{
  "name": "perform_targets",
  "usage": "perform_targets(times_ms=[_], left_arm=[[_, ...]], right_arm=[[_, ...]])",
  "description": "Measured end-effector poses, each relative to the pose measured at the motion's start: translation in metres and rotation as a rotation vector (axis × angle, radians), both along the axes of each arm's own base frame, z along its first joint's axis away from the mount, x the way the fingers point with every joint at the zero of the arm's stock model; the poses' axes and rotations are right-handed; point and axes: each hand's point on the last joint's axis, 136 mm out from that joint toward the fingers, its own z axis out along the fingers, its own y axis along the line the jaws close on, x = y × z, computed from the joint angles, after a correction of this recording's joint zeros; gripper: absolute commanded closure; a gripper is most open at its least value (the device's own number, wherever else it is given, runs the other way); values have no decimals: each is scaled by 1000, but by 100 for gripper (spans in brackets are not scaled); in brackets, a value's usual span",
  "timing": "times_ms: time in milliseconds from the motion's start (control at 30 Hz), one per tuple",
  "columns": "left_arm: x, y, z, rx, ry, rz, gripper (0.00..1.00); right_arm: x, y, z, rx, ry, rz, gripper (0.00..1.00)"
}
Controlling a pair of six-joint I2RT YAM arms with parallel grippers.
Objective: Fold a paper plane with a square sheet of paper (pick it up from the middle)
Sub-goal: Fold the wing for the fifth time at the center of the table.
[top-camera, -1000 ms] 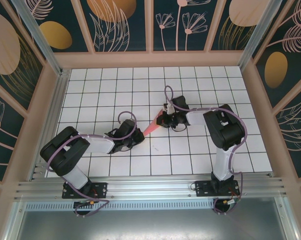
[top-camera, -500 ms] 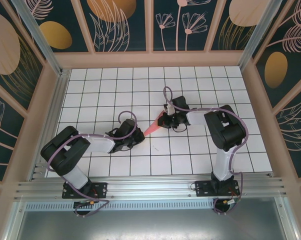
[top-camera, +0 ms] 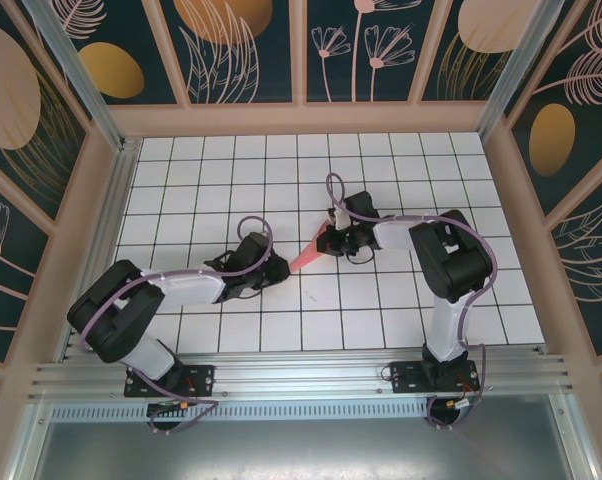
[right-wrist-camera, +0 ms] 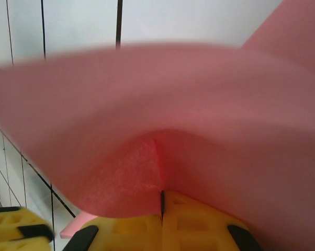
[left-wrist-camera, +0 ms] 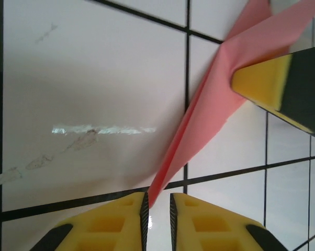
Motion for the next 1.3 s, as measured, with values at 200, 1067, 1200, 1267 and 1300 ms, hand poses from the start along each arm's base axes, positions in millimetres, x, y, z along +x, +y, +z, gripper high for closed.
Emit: perform_targets(times_ms=[200, 1067, 1200, 1267, 1300], left_arm=[[25, -2, 24, 11, -76, -39, 71], [30, -37, -17, -2, -15, -296, 85], [29, -38, -21, -2, -9, -308, 85], [28, -38, -22, -3, -6, -316, 85], [28, -39, -23, -4, -5, -319, 85]], right_arm=[[3, -4, 0, 2, -11, 5, 100], [6, -8, 0, 18, -20, 22, 100], [6, -8, 0, 20, -18, 23, 100], [6, -8, 0, 21, -18, 23, 100], [6, -8, 0, 21, -18, 23, 100]])
